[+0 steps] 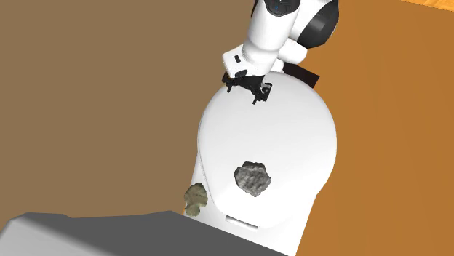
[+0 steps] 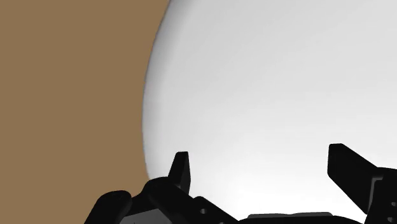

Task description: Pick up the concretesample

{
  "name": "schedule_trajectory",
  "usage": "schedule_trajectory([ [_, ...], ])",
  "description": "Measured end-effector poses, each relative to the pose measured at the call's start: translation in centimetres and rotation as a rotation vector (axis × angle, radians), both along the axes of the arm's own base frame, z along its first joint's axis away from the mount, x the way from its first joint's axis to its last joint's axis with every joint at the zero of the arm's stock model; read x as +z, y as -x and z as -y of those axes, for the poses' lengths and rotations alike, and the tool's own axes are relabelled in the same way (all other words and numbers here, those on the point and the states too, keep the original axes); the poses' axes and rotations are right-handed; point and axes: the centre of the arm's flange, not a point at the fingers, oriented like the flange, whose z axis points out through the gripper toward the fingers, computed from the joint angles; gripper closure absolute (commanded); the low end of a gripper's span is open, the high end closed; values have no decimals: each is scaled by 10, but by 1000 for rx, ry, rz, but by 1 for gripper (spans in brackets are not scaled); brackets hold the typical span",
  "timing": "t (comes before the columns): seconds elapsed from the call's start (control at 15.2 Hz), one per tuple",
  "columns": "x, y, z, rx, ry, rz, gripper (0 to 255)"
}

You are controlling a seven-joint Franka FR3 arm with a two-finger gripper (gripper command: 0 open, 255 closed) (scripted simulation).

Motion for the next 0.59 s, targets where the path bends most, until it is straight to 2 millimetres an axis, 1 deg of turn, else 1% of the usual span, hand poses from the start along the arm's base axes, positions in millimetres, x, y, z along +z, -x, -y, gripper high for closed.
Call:
schedule_trajectory([
  [0.13,5,-21,-15,71,41,6,0],
  [0.33,16,-50,-46,177,102,14,0],
  [0.53,21,-80,-75,285,164,23,0],
  [0.59,25,-84,-86,320,184,25,0],
])
